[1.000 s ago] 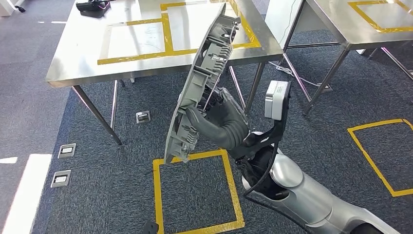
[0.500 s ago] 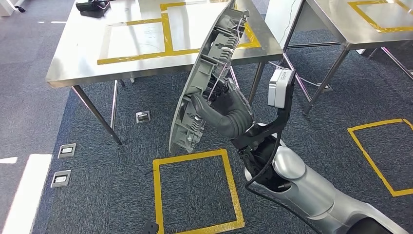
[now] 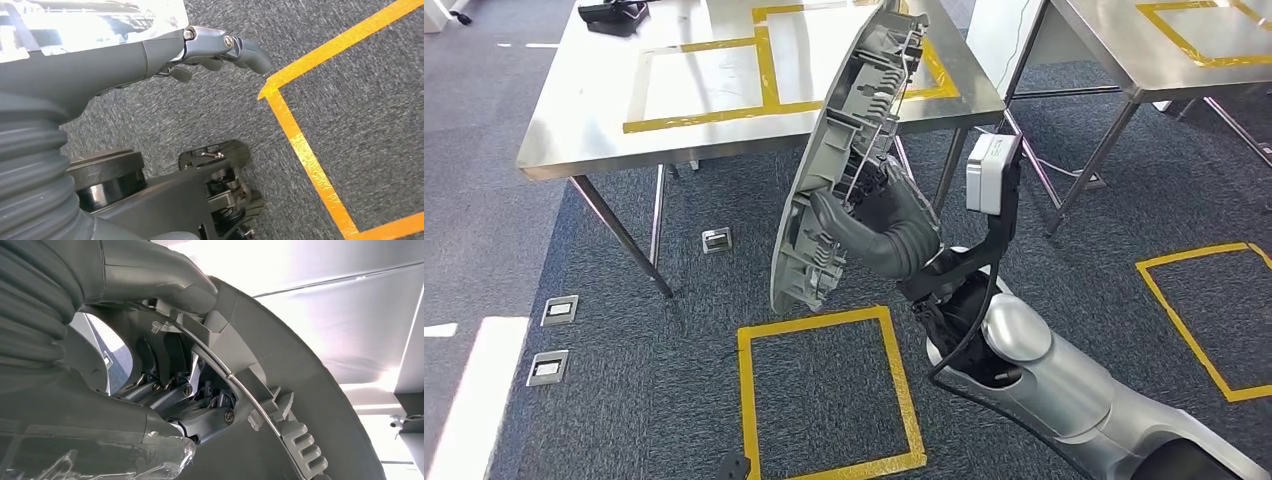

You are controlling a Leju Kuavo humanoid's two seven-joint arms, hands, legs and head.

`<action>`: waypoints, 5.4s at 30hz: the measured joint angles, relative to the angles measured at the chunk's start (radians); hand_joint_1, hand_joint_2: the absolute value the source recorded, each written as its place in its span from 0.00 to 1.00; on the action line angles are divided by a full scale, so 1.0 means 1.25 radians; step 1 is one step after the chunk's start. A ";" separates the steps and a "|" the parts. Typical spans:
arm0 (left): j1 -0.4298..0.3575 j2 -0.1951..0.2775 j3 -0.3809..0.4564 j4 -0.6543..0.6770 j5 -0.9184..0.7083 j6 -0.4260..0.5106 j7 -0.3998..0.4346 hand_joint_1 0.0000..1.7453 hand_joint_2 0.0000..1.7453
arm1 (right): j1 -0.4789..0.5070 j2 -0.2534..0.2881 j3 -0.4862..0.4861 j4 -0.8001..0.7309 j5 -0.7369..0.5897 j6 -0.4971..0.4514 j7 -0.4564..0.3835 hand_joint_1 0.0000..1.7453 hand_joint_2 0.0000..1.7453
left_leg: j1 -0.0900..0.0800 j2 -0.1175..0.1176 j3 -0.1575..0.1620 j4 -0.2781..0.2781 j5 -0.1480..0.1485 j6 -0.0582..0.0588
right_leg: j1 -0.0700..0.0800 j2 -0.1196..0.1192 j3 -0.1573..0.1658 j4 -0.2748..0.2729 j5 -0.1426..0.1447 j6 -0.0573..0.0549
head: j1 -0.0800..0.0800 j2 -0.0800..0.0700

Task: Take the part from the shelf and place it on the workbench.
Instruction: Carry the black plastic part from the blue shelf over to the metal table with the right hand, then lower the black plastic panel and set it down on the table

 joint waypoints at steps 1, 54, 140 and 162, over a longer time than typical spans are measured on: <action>-0.001 -0.001 0.000 0.000 0.000 0.000 0.000 0.00 1.00 | -0.005 0.000 0.000 0.000 0.001 0.000 0.002 1.00 1.00 | 0.003 0.003 0.006 -0.007 0.002 0.002 | 0.001 -0.009 -0.008 0.018 -0.010 0.003 | 0.002 0.000; 0.000 -0.009 -0.026 -0.001 -0.013 -0.008 0.011 0.00 1.00 | -0.068 0.030 0.098 0.043 0.015 0.032 0.042 1.00 1.00 | 0.010 0.067 -0.042 0.146 -0.087 -0.048 | -0.006 -0.045 0.010 -0.008 0.014 -0.016 | -0.003 0.000; 0.000 -0.007 -0.047 -0.004 -0.018 0.001 0.004 0.00 1.00 | -0.008 0.015 0.076 0.062 0.039 -0.009 0.021 1.00 1.00 | 0.001 0.068 0.032 0.077 -0.113 -0.015 | 0.014 -0.044 -0.041 -0.033 0.061 -0.023 | 0.014 0.000; 0.002 -0.007 -0.072 -0.004 -0.057 0.020 -0.053 0.00 1.00 | -0.054 0.011 0.105 0.143 0.333 -0.122 0.211 1.00 1.00 | -0.001 0.066 -0.023 0.024 -0.022 -0.009 | 0.007 -0.040 -0.020 -0.008 0.017 -0.001 | 0.010 0.000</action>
